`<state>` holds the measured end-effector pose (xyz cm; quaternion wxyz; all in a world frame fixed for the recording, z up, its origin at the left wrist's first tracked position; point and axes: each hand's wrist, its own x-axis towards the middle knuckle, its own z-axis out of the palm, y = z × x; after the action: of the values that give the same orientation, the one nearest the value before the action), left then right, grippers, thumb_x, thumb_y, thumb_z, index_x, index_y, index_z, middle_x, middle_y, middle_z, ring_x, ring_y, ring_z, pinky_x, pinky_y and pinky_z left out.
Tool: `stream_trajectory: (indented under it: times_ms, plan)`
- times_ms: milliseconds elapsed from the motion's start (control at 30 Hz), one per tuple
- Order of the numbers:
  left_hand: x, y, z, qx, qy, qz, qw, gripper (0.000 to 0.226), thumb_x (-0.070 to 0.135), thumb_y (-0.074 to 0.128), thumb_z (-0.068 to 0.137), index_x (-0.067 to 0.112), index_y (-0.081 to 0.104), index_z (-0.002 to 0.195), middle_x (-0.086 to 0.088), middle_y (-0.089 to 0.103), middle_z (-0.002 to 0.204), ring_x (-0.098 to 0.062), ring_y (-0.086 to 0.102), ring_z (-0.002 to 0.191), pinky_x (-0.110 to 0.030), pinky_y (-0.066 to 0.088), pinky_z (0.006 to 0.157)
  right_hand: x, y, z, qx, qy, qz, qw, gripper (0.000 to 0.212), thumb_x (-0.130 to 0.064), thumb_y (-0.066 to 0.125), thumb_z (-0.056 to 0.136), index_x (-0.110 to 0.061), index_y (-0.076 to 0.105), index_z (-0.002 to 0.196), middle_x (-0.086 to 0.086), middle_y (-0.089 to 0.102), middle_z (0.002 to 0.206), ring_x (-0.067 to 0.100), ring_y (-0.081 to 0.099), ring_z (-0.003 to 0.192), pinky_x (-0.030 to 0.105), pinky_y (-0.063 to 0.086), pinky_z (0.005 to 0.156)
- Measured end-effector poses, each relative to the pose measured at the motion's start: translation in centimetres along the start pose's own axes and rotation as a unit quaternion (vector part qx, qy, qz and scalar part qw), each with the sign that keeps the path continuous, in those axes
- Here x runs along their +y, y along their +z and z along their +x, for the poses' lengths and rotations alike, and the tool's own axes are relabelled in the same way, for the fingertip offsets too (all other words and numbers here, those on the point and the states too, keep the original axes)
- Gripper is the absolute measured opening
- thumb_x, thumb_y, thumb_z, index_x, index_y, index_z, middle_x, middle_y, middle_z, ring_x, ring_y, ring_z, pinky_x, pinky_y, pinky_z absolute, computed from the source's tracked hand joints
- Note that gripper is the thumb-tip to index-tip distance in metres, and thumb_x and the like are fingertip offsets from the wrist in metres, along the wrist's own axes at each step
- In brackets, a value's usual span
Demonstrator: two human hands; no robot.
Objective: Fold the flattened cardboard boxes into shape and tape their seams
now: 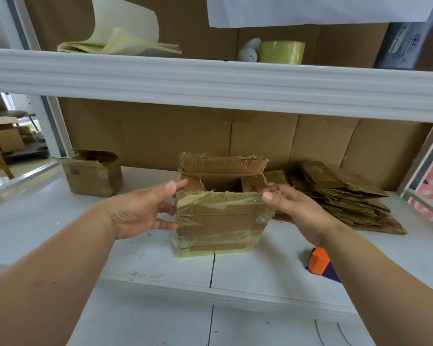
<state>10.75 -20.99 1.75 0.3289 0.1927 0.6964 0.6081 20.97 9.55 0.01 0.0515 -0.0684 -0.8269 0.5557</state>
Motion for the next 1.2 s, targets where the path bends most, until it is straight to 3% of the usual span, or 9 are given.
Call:
stream_trajectory:
  times_ms: [67,167,233,367,433,633,767,1000,1200]
  plan:
    - [0.1,-0.1,0.0,-0.018,-0.004,0.037,0.999,0.108,0.056,0.096,0.038,0.039,0.053,0.136,-0.003,0.06,0.134,-0.024,0.06,0.116,-0.039,0.051,0.096,0.1,0.3,0.0,0.053,-0.011,-0.022,0.998,0.064,-0.071,0.07,0.071,-0.028,0.057,0.115,-0.004,0.062,0.118,0.015,0.059,0.11,0.038,0.049,0.097]
    - [0.6,1.1,0.5,0.08,0.022,0.111,0.99,0.057,0.027,0.085,0.074,0.034,0.06,0.124,-0.008,0.058,0.126,-0.023,0.064,0.105,-0.036,0.05,0.096,0.1,0.8,0.3,0.123,-0.034,-0.036,0.991,0.068,-0.059,0.071,0.073,-0.028,0.044,0.126,-0.01,0.058,0.113,0.011,0.059,0.107,0.026,0.051,0.084]
    - [0.5,1.7,1.1,0.143,0.047,0.152,0.977,0.045,0.019,0.078,0.083,0.028,0.053,0.12,-0.01,0.053,0.113,-0.019,0.06,0.09,-0.033,0.053,0.087,0.1,0.8,0.6,0.123,-0.041,-0.051,0.99,0.08,-0.051,0.074,0.08,-0.033,0.03,0.144,-0.012,0.055,0.116,0.01,0.057,0.11,0.028,0.05,0.09]
    - [0.6,1.8,1.5,0.166,0.054,0.187,0.967,0.095,0.016,0.081,0.081,0.039,0.017,0.148,-0.023,0.058,0.104,-0.022,0.064,0.083,-0.039,0.057,0.083,-0.2,0.4,0.7,0.076,-0.037,-0.069,0.994,0.091,-0.048,0.07,0.086,-0.052,0.007,0.152,-0.015,0.041,0.131,0.011,0.043,0.124,0.035,0.042,0.107]
    - [1.0,1.8,1.4,0.15,0.046,0.192,0.969,0.111,0.018,0.081,0.081,0.053,0.002,0.151,-0.022,0.06,0.101,-0.023,0.065,0.083,-0.034,0.058,0.079,-0.4,0.3,0.8,0.064,-0.031,-0.072,0.995,0.082,-0.047,0.069,0.088,-0.052,0.014,0.149,-0.018,0.045,0.128,0.013,0.045,0.125,0.037,0.043,0.107]
    - [1.7,2.1,1.6,0.136,0.076,0.148,0.977,0.069,0.018,0.076,0.085,0.048,0.043,0.137,-0.009,0.052,0.093,-0.02,0.061,0.076,-0.033,0.06,0.071,-0.8,0.3,1.1,0.104,-0.068,-0.136,0.983,0.04,-0.039,0.065,0.093,-0.039,0.044,0.127,-0.011,0.052,0.099,0.014,0.057,0.095,0.029,0.049,0.077]
    - [1.9,2.0,2.2,0.129,0.079,0.121,0.981,0.051,0.023,0.075,0.085,0.045,0.054,0.125,-0.017,0.055,0.105,-0.035,0.066,0.096,-0.043,0.061,0.081,-1.6,-1.4,0.9,0.115,-0.089,-0.162,0.976,0.027,-0.038,0.065,0.093,-0.035,0.054,0.118,-0.003,0.056,0.093,0.016,0.057,0.081,0.026,0.049,0.063]
    - [-0.1,2.9,3.4,0.112,0.078,0.152,0.979,0.041,0.031,0.068,0.092,0.056,0.052,0.121,-0.025,0.055,0.117,-0.037,0.065,0.106,-0.048,0.058,0.087,0.4,-1.9,1.0,0.085,-0.055,-0.27,0.957,0.024,-0.051,0.055,0.094,-0.04,0.057,0.116,-0.007,0.06,0.105,0.012,0.058,0.095,0.034,0.052,0.082]
    - [-0.2,3.0,4.0,0.103,0.064,0.254,0.959,0.038,0.041,0.046,0.103,0.054,0.043,0.139,0.005,0.046,0.137,-0.015,0.054,0.119,-0.034,0.053,0.097,0.9,-1.3,1.6,0.121,-0.071,-0.262,0.955,0.02,-0.047,0.057,0.094,-0.031,0.065,0.102,-0.009,0.056,0.104,0.007,0.055,0.092,0.029,0.047,0.077]
